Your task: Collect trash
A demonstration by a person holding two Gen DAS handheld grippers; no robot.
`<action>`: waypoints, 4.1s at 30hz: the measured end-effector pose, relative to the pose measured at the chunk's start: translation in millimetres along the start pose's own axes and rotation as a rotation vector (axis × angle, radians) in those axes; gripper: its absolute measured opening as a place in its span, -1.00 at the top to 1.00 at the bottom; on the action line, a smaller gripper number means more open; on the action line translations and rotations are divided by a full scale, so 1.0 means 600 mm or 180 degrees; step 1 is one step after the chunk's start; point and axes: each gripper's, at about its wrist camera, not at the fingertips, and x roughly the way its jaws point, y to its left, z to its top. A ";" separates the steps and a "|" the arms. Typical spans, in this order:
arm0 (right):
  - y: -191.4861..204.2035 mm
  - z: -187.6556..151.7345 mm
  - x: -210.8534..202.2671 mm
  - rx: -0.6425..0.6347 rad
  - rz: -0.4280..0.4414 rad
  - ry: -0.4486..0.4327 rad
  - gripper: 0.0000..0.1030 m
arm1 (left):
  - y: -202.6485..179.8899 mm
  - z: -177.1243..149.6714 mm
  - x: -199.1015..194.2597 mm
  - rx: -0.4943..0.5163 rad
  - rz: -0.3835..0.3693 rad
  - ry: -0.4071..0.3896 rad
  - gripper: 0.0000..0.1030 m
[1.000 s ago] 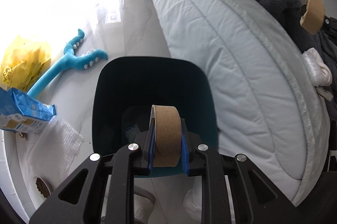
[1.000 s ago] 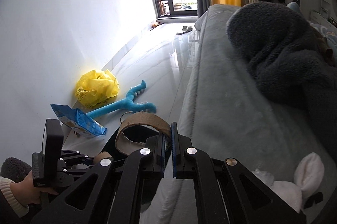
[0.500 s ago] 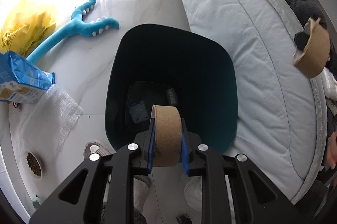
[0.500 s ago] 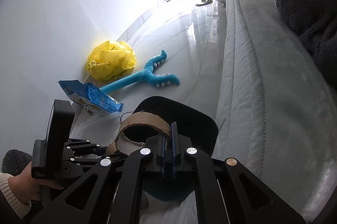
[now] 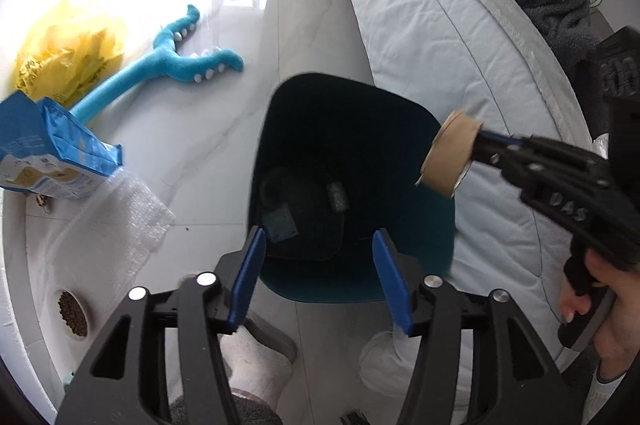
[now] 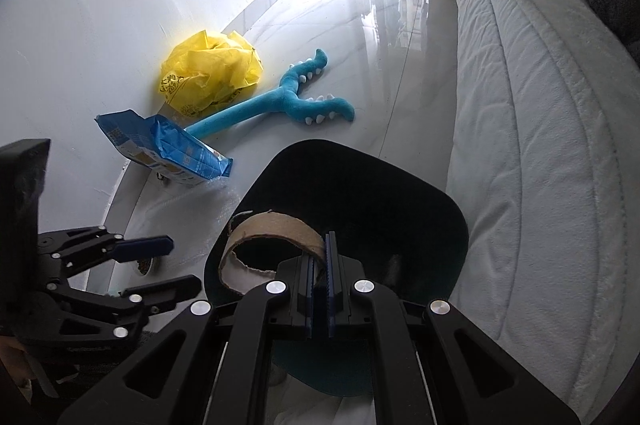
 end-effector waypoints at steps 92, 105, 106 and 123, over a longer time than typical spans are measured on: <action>-0.324 -0.179 -0.438 0.0707 -0.0583 -0.1331 -0.58 | -0.436 0.039 -0.097 0.0537 -0.0729 -0.1323 -0.77; -0.391 -0.238 -0.457 0.0905 -0.0685 -0.1369 -0.59 | -0.483 0.040 -0.013 0.0474 -0.0871 -0.0866 -0.60; -0.397 -0.242 -0.458 0.0924 -0.0693 -0.1375 -0.59 | -0.484 0.041 -0.007 0.0450 -0.0905 -0.0828 -0.57; -0.460 -0.301 -0.414 0.1112 -0.0877 -0.1032 -0.59 | -0.492 0.041 0.047 0.0160 -0.1119 -0.0576 0.02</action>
